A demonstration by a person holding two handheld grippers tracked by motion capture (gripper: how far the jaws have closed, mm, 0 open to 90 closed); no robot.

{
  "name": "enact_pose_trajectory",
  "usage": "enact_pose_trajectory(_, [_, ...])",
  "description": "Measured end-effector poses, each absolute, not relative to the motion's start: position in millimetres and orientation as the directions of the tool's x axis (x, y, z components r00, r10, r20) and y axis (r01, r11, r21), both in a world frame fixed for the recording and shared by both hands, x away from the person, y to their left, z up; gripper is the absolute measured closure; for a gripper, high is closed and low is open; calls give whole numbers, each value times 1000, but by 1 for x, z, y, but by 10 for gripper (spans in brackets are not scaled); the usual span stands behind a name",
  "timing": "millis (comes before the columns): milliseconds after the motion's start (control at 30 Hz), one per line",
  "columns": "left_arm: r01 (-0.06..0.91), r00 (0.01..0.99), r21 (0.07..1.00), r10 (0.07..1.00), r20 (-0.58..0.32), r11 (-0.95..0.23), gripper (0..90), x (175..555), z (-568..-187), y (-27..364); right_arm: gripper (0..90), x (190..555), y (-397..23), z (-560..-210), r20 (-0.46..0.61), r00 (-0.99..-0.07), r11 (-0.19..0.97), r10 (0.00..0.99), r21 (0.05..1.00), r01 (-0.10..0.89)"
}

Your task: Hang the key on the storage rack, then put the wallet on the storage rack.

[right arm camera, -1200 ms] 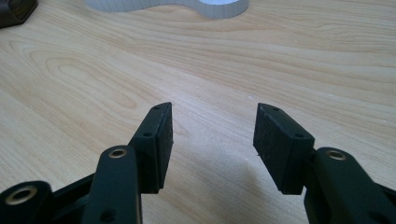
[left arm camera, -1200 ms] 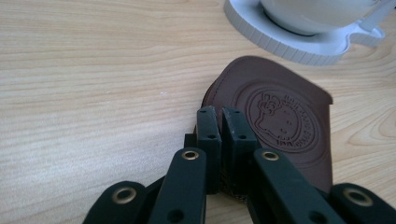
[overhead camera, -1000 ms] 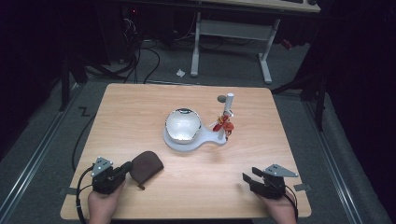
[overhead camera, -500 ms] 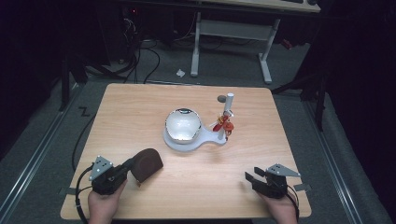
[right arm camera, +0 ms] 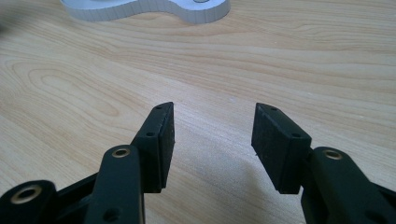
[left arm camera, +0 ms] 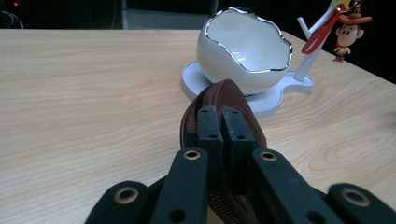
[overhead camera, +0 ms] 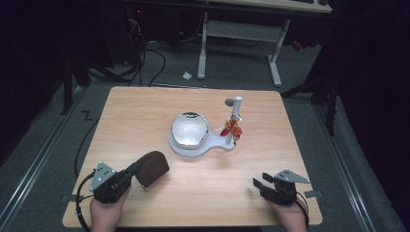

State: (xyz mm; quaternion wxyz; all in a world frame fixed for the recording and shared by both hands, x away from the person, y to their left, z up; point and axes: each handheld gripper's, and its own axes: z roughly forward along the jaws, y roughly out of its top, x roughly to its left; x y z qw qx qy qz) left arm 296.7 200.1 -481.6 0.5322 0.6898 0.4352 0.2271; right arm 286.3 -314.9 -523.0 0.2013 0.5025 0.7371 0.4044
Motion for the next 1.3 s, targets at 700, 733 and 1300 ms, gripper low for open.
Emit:
enact_pose_trajectory(700, [328,539,942,833,-130,-66,877,302,-470,187,515,284,-319,-519,104,-424,165,899,818,551])
enact_pose_trajectory(733, [329,541,942,831,-131,-65,877,303,-470,187,516,284,-319,-519,104,-424,165,900,818,551])
enact_pose_trajectory(1300, [344,530,937,836,-143,-57,877,311,-461,179,517,280,-325,-516,119,-435,150,893,831,536])
